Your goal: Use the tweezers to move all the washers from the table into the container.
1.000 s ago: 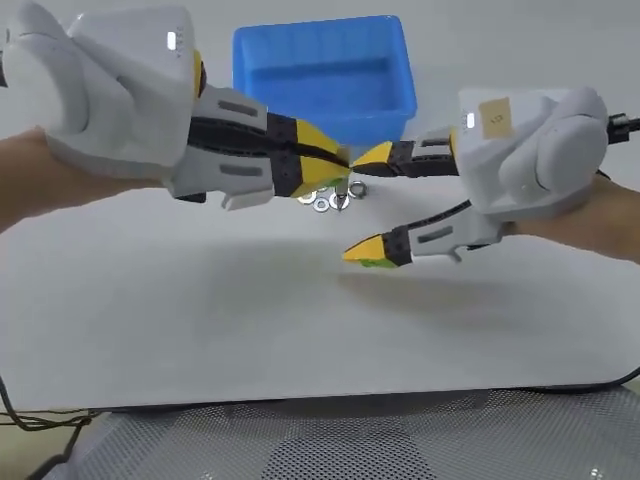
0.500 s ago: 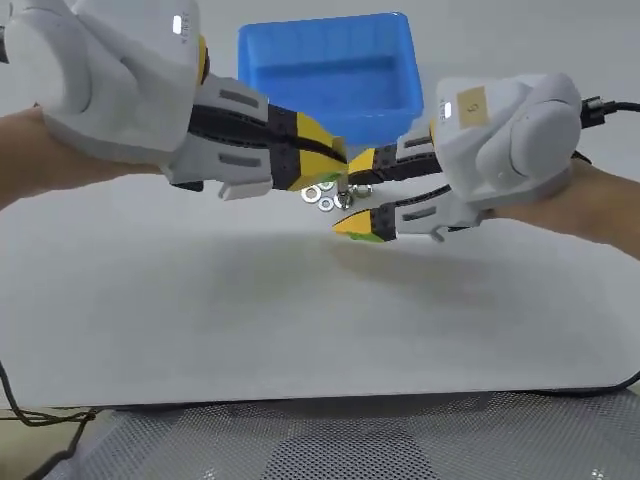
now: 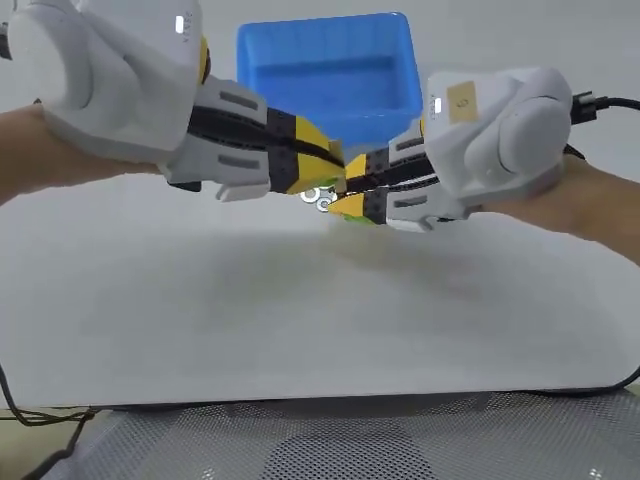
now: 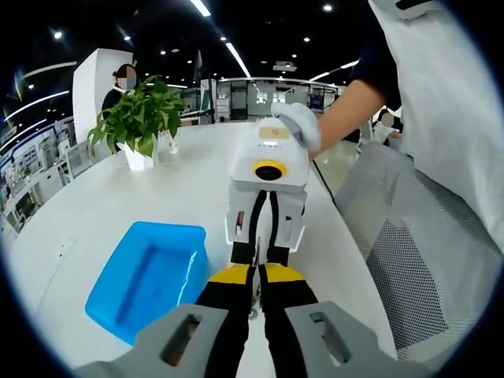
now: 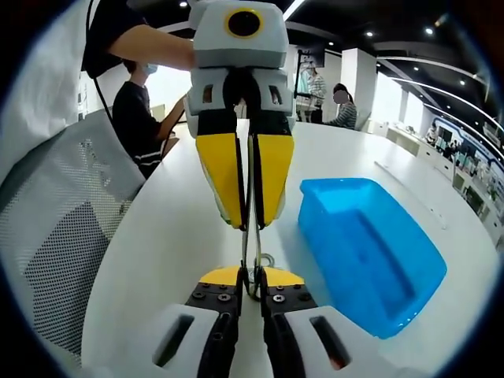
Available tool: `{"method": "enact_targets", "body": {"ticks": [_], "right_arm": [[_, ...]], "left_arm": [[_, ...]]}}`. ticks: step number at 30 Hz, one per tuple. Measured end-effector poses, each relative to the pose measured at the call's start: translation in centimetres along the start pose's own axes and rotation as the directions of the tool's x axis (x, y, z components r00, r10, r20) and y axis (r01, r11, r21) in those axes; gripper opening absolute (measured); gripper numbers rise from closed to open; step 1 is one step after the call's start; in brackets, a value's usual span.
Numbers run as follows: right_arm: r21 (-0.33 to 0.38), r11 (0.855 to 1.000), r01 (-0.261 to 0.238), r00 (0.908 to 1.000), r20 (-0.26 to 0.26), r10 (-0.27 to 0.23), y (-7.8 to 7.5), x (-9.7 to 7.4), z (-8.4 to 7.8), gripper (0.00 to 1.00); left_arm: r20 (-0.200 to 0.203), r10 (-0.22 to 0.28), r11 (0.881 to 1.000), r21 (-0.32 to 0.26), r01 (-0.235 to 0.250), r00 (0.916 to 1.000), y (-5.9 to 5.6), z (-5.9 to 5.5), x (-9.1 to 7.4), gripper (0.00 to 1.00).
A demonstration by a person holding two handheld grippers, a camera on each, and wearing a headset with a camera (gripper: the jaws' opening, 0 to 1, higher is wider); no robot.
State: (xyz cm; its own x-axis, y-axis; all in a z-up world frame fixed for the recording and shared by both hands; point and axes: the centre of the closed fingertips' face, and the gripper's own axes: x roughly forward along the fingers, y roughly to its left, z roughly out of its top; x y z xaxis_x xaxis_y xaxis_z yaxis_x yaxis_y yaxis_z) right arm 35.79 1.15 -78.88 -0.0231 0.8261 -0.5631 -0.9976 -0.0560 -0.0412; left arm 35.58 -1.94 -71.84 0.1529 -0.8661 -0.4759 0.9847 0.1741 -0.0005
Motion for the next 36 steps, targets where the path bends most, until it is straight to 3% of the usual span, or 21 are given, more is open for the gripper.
{"method": "enact_targets", "body": {"ticks": [3, 5, 13, 18, 21, 30, 32, 35, 36], "right_arm": [[0.029, 1.0, 0.006, 1.0, -0.006, -0.006, -0.1, 0.0, 0.0, 0.09], [0.019, 1.0, 0.01, 0.9999, -0.004, -0.01, -0.1, 0.0, 0.0, 0.09], [0.004, 1.0, 0.02, 0.9998, 0.004, -0.02, 0.0, -0.2, 0.0, 0.09], [0.003, 1.0, 0.019, 0.9998, 0.003, -0.019, -0.1, -0.1, 0.1, 0.09], [0.0, 1.0, 0.019, 0.9998, 0.003, -0.019, -0.1, -0.2, 0.1, 0.08], [0.021, 0.999, 0.028, 0.9994, 0.018, -0.028, -0.1, -0.6, 0.2, 0.08], [0.031, 0.999, 0.031, 0.9992, 0.026, -0.031, -0.2, -0.8, 0.4, 0.08], [0.043, 0.999, 0.033, 0.9986, 0.039, -0.034, -0.3, -1.2, 0.7, 0.08], [0.046, 0.998, 0.034, 0.9985, 0.042, -0.036, -0.4, -1.3, 0.8, 0.08]], "left_arm": [[0.006, 0.02, 0.998, -0.055, -0.02, 0.9998, 0.4, -0.1, -0.1, 0.07], [0.006, 0.023, 0.999, -0.037, -0.022, 0.9997, 0.6, -0.2, -0.1, 0.08], [0.013, 0.009, 0.999, -0.053, -0.009, 0.9999, 0.6, -0.3, 0.2, 0.08], [-0.015, 0.006, 0.999, -0.052, -0.006, 0.9999, 0.3, -0.7, 0.5, 0.17], [-0.017, 0.011, 0.999, -0.052, -0.012, 0.9998, 0.4, -0.9, 0.4, 0.17], [0.02, 0.031, 0.996, -0.085, -0.03, 0.9993, 1.0, -0.2, -0.4, 0.24], [0.029, 0.042, 0.993, -0.112, -0.038, 0.9987, 1.0, -0.3, -0.9, 0.29], [0.078, 0.05, 0.979, -0.201, -0.034, 0.9957, 0.5, -0.2, -1.8, 0.33], [0.073, 0.063, 0.978, -0.203, -0.047, 0.9953, 0.6, -0.4, -2.1, 0.35]]}}
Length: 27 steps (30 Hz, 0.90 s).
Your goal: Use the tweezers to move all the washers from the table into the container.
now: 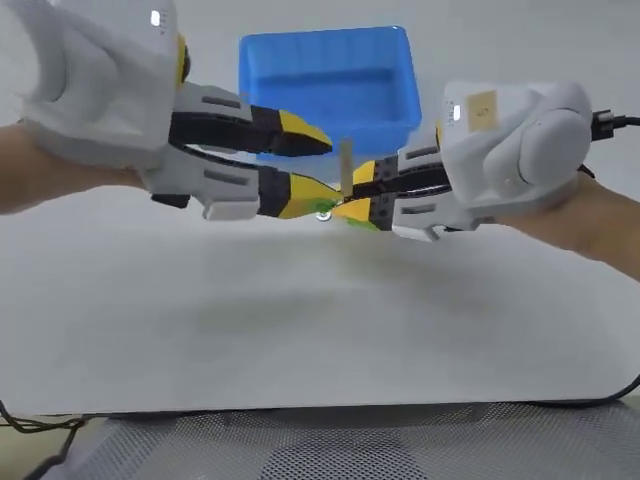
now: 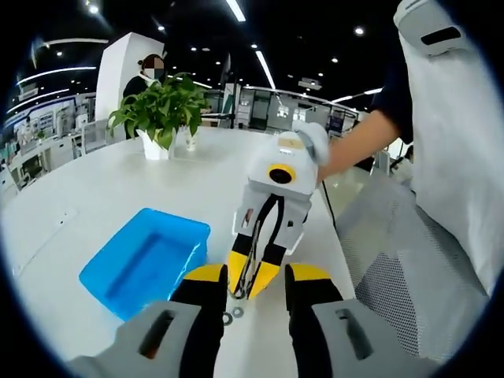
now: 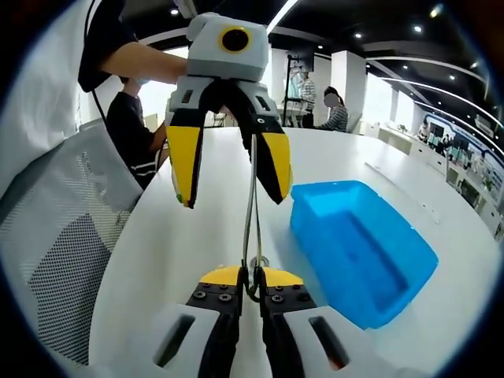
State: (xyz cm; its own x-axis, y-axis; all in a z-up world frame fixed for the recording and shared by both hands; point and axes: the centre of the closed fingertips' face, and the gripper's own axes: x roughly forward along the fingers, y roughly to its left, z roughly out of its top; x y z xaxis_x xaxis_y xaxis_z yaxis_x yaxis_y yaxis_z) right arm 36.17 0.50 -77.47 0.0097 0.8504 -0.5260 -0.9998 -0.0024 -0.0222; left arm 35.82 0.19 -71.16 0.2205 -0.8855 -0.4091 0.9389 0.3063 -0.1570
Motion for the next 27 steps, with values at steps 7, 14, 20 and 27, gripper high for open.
{"method": "enact_targets", "body": {"ticks": [7, 14, 20, 27], "right_arm": [[0.002, 1.0, 0.003, 0.9997, 0.024, -0.003, -0.1, -0.9, 1.4, 0.09], [-0.033, 0.999, 0.015, 0.9987, 0.05, -0.014, 0.0, -2.1, 3.5, 0.09], [-0.062, 0.998, 0.019, 0.9982, 0.057, -0.016, -0.2, -2.9, 5.3, 0.09], [-0.082, 0.995, 0.051, 0.9946, 0.094, -0.043, -1.9, -4.1, 8.4, 0.09]], "left_arm": [[-0.012, 0.091, 0.995, -0.038, -0.091, 0.9958, -0.8, -1.0, -2.2, 0.44], [0.024, 0.18, 0.981, -0.08, -0.177, 0.9834, -0.6, -1.3, -4.3, 0.57], [0.038, 0.196, 0.975, -0.111, -0.191, 0.9798, -0.9, -1.1, -4.7, 0.64], [0.049, 0.263, 0.961, -0.103, -0.257, 0.9635, -0.3, -1.2, -5.6, 0.85]]}}
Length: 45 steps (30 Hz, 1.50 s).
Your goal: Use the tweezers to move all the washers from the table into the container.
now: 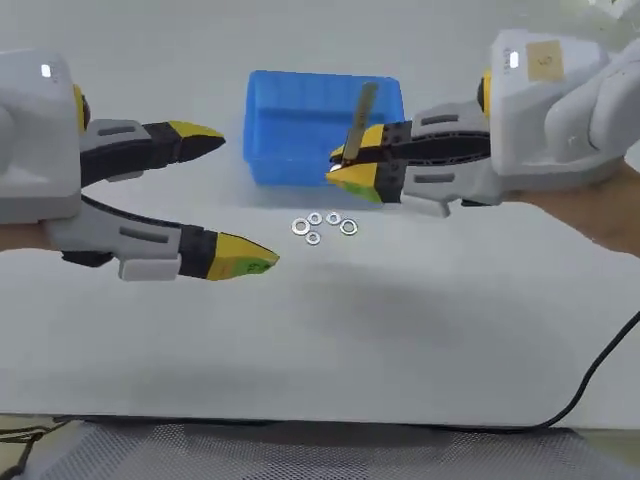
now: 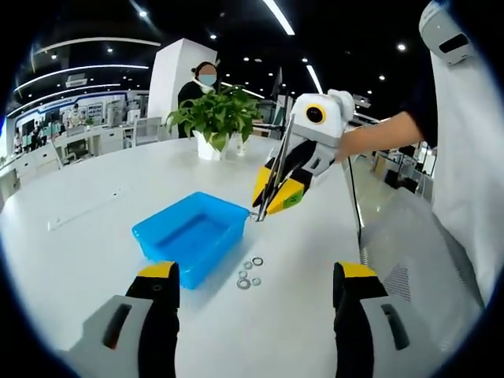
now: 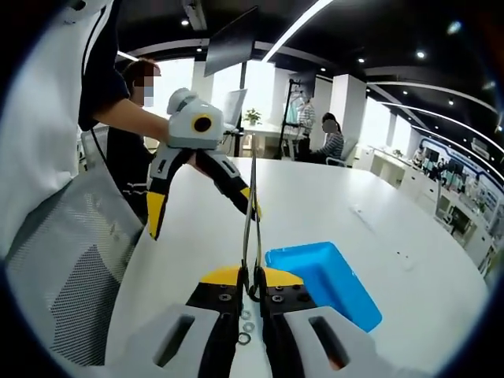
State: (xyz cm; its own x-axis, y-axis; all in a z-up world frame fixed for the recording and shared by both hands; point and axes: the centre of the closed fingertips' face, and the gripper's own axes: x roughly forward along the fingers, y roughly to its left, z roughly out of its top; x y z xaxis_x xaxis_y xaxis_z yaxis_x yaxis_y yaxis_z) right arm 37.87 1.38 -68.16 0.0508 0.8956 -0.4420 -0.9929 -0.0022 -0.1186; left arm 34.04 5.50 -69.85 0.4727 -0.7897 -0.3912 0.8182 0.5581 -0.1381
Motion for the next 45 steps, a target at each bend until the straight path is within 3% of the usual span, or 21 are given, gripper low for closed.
{"method": "enact_targets", "body": {"ticks": [6, 8, 10, 14, 18, 19, 23, 31, 35, 42, 45], "right_arm": [[-0.019, 0.999, 0.029, 0.9996, 0.004, -0.029, -2.4, -0.1, 1.1, 0.09], [-0.019, 0.999, 0.039, 0.9992, 0.006, -0.038, -3.9, 0.1, 0.9, 0.09], [-0.023, 0.999, 0.045, 0.999, 0.007, -0.044, -4.5, 0.2, 1.1, 0.09], [-0.024, 0.999, 0.047, 0.9988, 0.012, -0.047, -5.3, 0.5, 1.2, 0.09], [-0.018, 0.998, 0.055, 0.9984, 0.013, -0.055, -6.5, 1.3, 0.8, 0.09], [-0.011, 0.998, 0.059, 0.9982, 0.013, -0.059, -7.4, 1.6, 0.2, 0.09], [0.006, 0.998, 0.06, 0.9982, 0.001, -0.06, -8.3, 3.0, -1.2, 0.09], [0.057, 0.998, 0.037, 0.9988, -0.036, -0.035, -8.9, 5.6, -4.8, 0.09], [0.089, 0.995, 0.041, 0.998, -0.052, -0.036, -9.1, 6.4, -6.6, 0.09], [0.106, 0.994, 0.041, 0.9981, -0.051, -0.036, -8.9, 6.9, -7.8, 0.09], [0.108, 0.993, 0.042, 0.9982, -0.047, -0.037, -8.8, 6.8, -7.7, 0.09]], "left_arm": [[0.016, 0.04, 0.999, -0.018, -0.04, 0.999, 0.6, -0.2, -1.0, 0.95], [0.022, 0.047, 0.998, -0.035, -0.046, 0.9986, 0.6, -0.3, -1.3, 0.96], [0.032, 0.051, 0.998, -0.049, -0.05, 0.9982, 0.6, -0.4, -1.6, 0.97], [0.015, 0.056, 0.997, -0.057, -0.055, 0.9983, 0.5, -1.0, -1.8, 0.99], [0.016, 0.057, 0.996, -0.067, -0.055, 0.9983, 0.5, -1.1, -1.8, 0.99], [0.014, 0.057, 0.996, -0.068, -0.056, 0.9983, 0.6, -1.2, -1.8, 0.99], [0.001, 0.066, 0.995, -0.076, -0.065, 0.9978, 1.2, -1.4, -1.7, 0.99], [-0.01, 0.096, 0.992, -0.086, -0.096, 0.9953, 2.2, -1.5, -2.1, 0.99], [-0.039, 0.099, 0.991, -0.092, -0.102, 0.9943, 1.8, -2.0, -1.9, 0.99], [-0.071, 0.098, 0.988, -0.111, -0.105, 0.9927, 1.1, -2.4, -1.3, 0.99], [-0.068, 0.097, 0.987, -0.118, -0.105, 0.993, 1.4, -2.5, -1.4, 0.99]]}}
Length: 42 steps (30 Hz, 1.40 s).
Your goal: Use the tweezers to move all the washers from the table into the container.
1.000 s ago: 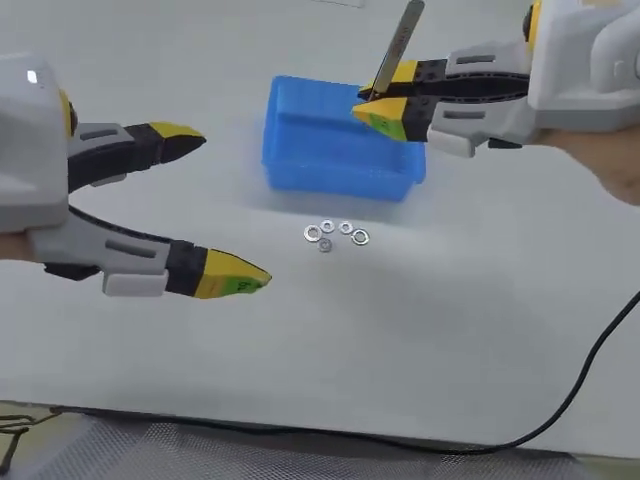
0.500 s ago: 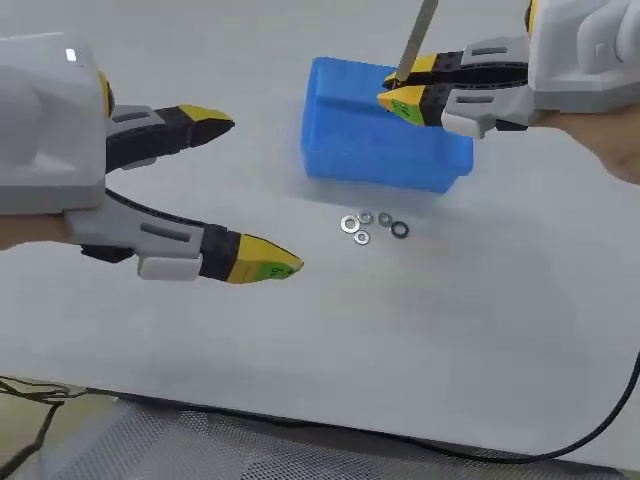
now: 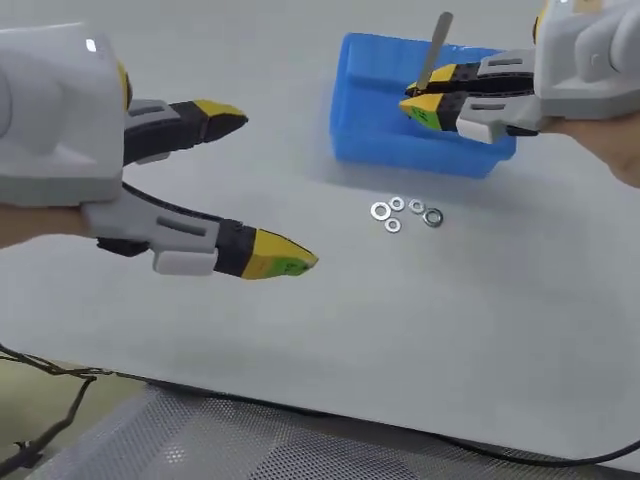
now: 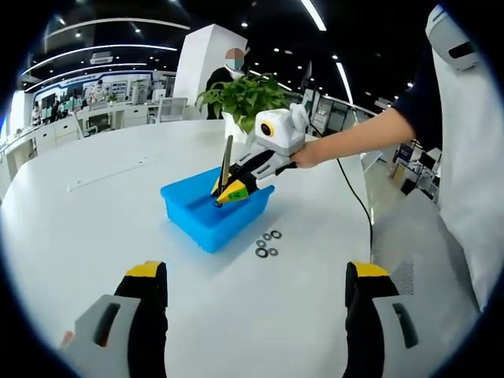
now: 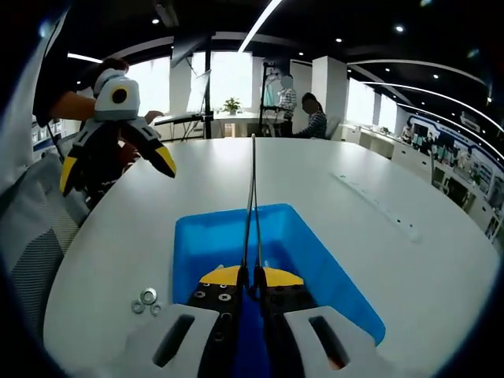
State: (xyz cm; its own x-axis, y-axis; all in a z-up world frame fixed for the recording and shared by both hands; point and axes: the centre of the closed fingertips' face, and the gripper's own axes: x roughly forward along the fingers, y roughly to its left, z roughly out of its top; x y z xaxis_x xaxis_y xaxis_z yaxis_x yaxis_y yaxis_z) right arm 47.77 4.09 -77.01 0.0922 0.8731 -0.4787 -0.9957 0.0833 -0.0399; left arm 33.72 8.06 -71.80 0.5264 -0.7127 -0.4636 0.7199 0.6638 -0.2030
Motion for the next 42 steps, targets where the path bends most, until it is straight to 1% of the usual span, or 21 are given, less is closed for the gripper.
{"method": "enact_targets", "body": {"ticks": [2, 6, 8, 13, 17, 22, 23, 25, 37, 42], "right_arm": [[0.0, 1.0, -0.005, 1.0, 0.0, 0.005, 0.1, 0.0, -0.2, 0.09], [-0.005, 1.0, -0.005, 1.0, 0.003, 0.005, 0.0, 0.0, 0.0, 0.09], [-0.012, 1.0, -0.008, 1.0, -0.006, 0.008, 0.0, 0.1, -0.2, 0.09], [-0.031, 1.0, -0.006, 0.9999, -0.015, 0.006, 0.3, 0.2, -0.3, 0.09], [-0.032, 0.999, -0.002, 0.9999, -0.014, 0.001, 0.4, 0.2, -0.3, 0.09], [-0.028, 1.0, -0.008, 0.9999, -0.014, 0.008, 0.6, 0.2, -0.2, 0.1], [-0.029, 1.0, -0.008, 0.9999, -0.016, 0.008, 0.7, 0.2, -0.3, 0.1], [-0.027, 1.0, -0.008, 0.9998, -0.017, 0.008, 0.6, 0.2, -0.3, 0.1], [-0.023, 1.0, -0.005, 1.0, -0.008, 0.005, 0.7, 0.2, 0.1, 0.09], [-0.031, 1.0, 0.002, 0.9999, -0.01, -0.003, 0.4, 0.2, 0.2, 0.08]], "left_arm": [[0.007, -0.01, 1.0, -0.002, 0.01, 0.9999, -0.4, 0.3, 0.2, 0.99], [0.001, -0.012, 1.0, -0.007, 0.012, 0.9999, -0.1, -0.1, 0.2, 0.99], [-0.005, -0.011, 1.0, -0.01, 0.011, 0.9999, 0.3, -0.4, 0.1, 0.99], [0.0, -0.006, 1.0, -0.016, 0.006, 1.0, 0.9, -0.8, -0.3, 0.99], [-0.005, -0.006, 1.0, -0.015, 0.006, 1.0, 1.0, -1.1, -0.6, 0.99], [-0.007, -0.003, 1.0, -0.019, 0.003, 1.0, 1.3, -1.3, -0.8, 0.99], [-0.009, -0.001, 1.0, -0.018, 0.001, 1.0, 1.0, -1.1, -0.6, 0.99], [-0.008, -0.001, 1.0, -0.02, 0.001, 1.0, 0.9, -1.1, -0.6, 0.99], [-0.009, 0.003, 1.0, -0.024, -0.003, 1.0, 1.1, -1.2, -0.8, 0.98], [0.009, 0.008, 1.0, -0.026, -0.008, 0.9999, 1.5, -0.8, -0.8, 0.98]]}}
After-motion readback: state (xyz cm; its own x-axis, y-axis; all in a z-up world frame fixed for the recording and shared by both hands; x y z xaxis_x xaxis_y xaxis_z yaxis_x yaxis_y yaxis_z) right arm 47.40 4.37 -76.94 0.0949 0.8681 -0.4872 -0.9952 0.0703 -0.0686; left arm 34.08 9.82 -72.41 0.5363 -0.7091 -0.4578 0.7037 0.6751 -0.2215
